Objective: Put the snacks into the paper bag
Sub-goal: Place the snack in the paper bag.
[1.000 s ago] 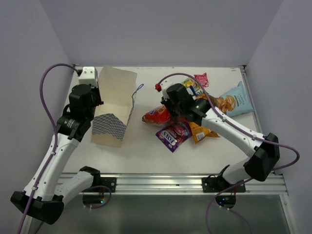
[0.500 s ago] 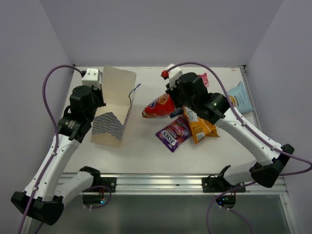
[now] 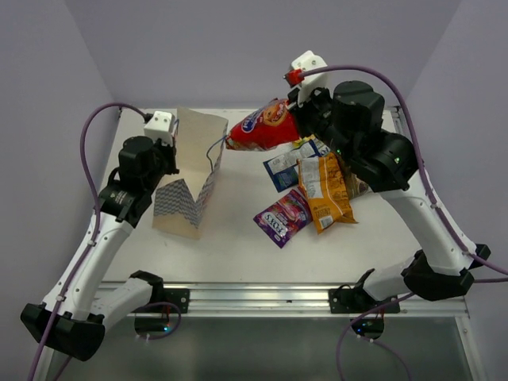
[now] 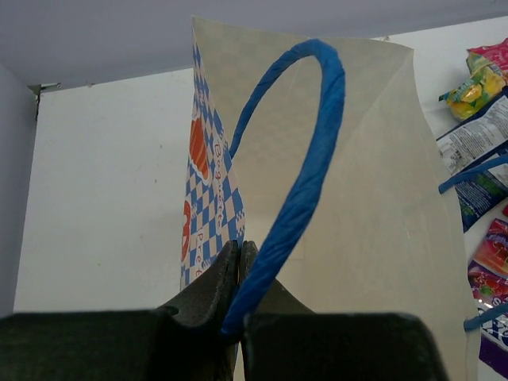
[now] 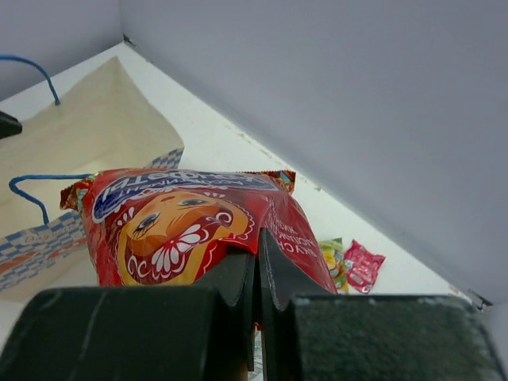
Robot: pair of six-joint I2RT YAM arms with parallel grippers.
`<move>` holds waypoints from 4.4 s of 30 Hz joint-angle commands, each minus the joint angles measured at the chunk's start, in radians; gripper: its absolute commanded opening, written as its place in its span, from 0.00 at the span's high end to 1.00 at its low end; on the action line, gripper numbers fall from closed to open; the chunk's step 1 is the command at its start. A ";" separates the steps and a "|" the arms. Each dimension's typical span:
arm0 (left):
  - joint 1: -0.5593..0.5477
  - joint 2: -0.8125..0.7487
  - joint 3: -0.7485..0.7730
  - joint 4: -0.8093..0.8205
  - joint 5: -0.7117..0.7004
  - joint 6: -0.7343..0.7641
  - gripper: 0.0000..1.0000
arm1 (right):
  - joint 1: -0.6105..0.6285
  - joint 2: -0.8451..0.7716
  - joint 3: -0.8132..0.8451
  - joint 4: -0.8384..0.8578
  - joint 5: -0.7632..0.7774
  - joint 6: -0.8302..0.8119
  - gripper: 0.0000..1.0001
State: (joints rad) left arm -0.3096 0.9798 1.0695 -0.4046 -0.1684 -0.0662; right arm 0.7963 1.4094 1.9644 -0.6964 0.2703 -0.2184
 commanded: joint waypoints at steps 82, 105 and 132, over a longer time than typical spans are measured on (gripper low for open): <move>-0.028 0.022 0.178 -0.086 0.069 0.039 1.00 | 0.112 0.243 -0.002 0.247 -0.338 -0.075 1.00; -0.028 -0.024 0.063 0.009 0.148 -0.018 1.00 | 0.190 0.295 -0.303 0.521 -0.444 0.093 1.00; -0.028 -0.035 0.055 -0.005 0.130 -0.023 1.00 | 0.219 0.212 -0.283 0.262 -0.436 0.157 0.39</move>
State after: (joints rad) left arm -0.3344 0.9657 1.1309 -0.4503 -0.0219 -0.0937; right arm 1.0126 1.7279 1.6119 -0.3706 -0.1661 -0.0593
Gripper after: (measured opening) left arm 0.029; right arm 0.592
